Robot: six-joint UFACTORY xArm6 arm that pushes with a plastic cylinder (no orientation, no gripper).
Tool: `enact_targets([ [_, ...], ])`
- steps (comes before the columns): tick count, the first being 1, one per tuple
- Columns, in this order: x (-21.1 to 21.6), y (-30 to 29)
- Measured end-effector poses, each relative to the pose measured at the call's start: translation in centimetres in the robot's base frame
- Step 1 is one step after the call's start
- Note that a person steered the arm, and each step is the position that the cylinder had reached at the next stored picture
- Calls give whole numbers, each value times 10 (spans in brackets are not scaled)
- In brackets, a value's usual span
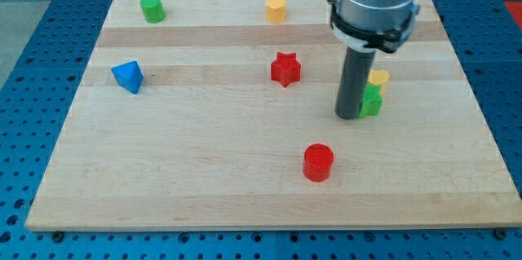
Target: Move the green star and yellow heart to the center right
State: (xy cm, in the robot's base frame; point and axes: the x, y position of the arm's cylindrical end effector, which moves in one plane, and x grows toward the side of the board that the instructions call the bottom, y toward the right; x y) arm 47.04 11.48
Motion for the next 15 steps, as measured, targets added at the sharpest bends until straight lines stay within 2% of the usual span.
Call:
enact_targets([
  [2,-1,62],
  [4,0,51],
  [5,0,18],
  [6,0,20],
  [8,-14,75],
  [11,-32,88],
  [12,-28,82],
  [14,-14,12],
  [15,-23,1],
])
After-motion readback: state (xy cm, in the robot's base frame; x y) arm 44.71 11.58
